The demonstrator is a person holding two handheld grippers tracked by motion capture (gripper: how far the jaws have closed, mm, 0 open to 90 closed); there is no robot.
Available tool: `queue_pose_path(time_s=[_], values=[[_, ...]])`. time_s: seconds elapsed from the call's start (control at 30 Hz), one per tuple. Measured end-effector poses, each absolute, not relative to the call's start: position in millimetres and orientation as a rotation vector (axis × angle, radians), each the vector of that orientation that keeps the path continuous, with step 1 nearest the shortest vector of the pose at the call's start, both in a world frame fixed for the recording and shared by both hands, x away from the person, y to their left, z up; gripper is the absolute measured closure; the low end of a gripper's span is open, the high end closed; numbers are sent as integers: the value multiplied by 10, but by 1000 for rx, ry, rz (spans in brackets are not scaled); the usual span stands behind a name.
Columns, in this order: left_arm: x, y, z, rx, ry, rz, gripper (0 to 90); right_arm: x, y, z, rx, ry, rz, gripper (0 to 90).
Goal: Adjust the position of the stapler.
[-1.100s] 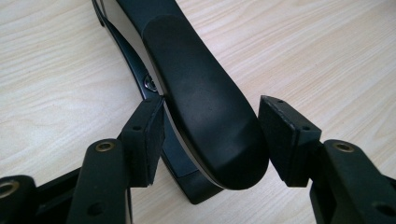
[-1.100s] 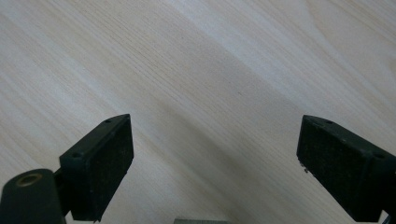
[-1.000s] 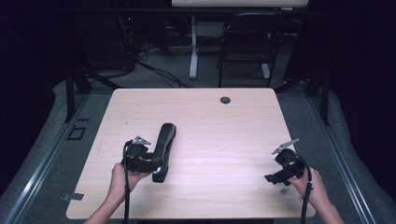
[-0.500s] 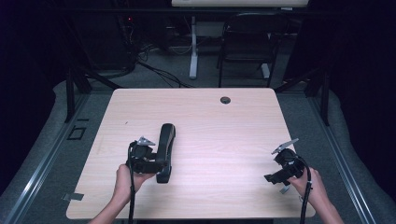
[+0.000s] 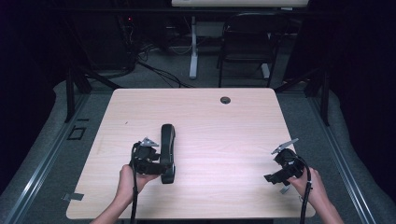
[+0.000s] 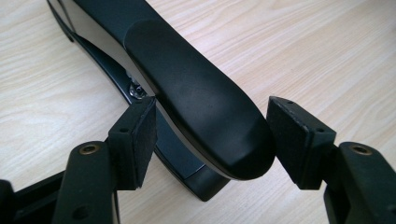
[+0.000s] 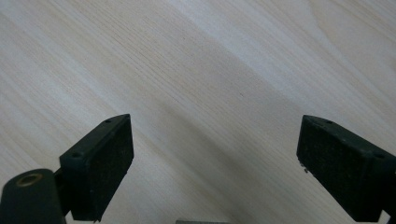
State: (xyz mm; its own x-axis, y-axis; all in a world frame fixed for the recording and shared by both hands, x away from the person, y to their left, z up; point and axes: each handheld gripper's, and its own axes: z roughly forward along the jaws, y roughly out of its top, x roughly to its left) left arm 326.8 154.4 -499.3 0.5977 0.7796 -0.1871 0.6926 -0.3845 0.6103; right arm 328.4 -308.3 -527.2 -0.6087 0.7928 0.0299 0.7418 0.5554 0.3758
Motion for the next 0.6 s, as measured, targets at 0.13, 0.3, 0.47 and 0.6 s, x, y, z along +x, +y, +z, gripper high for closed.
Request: queue_pose_path(time_s=[0.13,0.3,0.47,0.6], values=[[3253,1490,-4993,2169,1134,176,339,3284,-3079,-5272,1313,2641,543,106],[3254,1435,-4993,2182,1095,194,318,3285,-3080,-5264,1318,2636,555,106],[3251,1390,-4999,2177,1078,178,306,3292,-3079,-5254,1319,2636,565,107],[3258,1360,-4998,2180,1052,177,301,3298,-3074,-5248,1314,2637,556,107]])
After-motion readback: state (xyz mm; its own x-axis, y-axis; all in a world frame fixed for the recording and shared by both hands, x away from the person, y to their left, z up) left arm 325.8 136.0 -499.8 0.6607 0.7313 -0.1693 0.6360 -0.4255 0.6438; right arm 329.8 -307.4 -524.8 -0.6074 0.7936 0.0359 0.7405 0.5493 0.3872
